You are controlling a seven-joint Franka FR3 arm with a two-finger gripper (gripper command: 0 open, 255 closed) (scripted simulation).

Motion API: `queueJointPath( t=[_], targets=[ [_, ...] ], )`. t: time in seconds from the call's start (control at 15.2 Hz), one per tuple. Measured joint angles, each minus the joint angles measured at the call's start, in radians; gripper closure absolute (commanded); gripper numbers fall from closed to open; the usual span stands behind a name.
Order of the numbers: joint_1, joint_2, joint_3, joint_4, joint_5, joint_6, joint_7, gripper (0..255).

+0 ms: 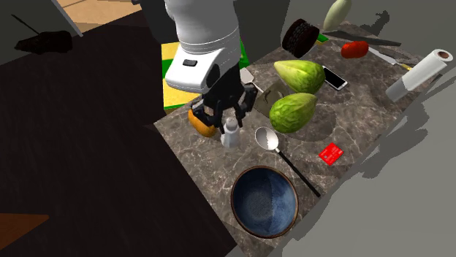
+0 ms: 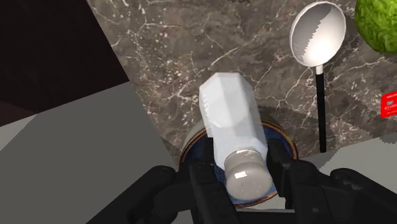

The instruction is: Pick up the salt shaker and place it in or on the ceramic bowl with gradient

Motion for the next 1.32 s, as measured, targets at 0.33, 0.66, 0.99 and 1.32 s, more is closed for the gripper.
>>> queueJointPath(
  t=[0.33,0.66,0.99,1.32],
  targets=[
    [0.018,0.180,0.018,0.250,-0.004,-0.065,0.047,255],
    [0.034,0.398,0.029,0.582,-0.011,-0.176,0.093,255],
    [0.043,0.578,0.035,0.855,-0.015,-0.267,0.123,255],
    [0.045,0.565,0.035,0.769,-0.013,-0.194,0.115,255]
  ],
)
